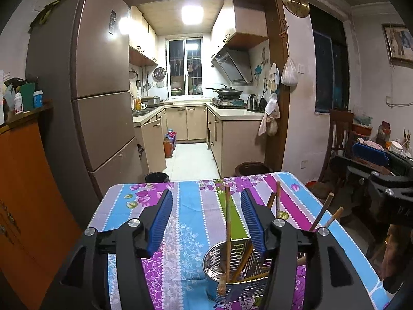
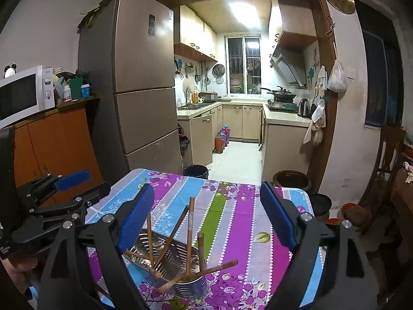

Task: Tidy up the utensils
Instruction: 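Open both tools to release the chopsticks into the holder, then move both open tools back toward the last chopsticks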

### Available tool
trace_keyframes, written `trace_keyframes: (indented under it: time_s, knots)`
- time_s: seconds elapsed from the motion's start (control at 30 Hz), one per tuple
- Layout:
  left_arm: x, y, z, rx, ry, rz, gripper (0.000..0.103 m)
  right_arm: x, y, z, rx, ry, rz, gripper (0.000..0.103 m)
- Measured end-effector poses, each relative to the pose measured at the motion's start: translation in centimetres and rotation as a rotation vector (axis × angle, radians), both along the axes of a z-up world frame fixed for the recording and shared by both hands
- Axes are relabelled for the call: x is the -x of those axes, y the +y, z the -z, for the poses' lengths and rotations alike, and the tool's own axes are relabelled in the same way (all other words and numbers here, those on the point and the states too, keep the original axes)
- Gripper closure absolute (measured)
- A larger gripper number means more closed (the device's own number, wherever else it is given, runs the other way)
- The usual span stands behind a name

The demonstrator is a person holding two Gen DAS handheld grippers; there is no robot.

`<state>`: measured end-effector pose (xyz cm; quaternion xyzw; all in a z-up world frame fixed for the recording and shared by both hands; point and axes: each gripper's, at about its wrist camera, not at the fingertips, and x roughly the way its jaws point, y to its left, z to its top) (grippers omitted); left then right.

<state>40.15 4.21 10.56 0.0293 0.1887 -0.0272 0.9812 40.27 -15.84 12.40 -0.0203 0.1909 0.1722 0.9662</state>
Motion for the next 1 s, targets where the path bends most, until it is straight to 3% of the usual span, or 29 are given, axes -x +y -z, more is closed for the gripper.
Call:
trace_keyframes:
  time_s: [0.17,0.23,0.47,0.73,1.0]
  knots:
    - [0.4,-0.2,-0.4,-0.008,-0.009,0.001,0.045,0.3,0.0,-0.1,-0.001,-0.011,0.008,0.011]
    - [0.7,-0.4,-0.5,-0.006,-0.011,0.001,0.039,0.7,-0.1,-0.1,0.0,-0.025,0.015,0.008]
    - [3.9,-0.4,-1.1,0.01,-0.05,0.006,0.032,3.8,0.0,0.1,0.007,-0.075,0.019,0.007]
    - [10.4,-0.2,-1.8,0.025,-0.119,0.026,0.028,11.0,-1.0,0.2,-0.005,-0.15,0.01,0.006]
    - [19.3,1.2,1.2,0.028,-0.169,0.032,0.02,20.0,-4.3,2.2,-0.034,-0.178,0.022,0.006]
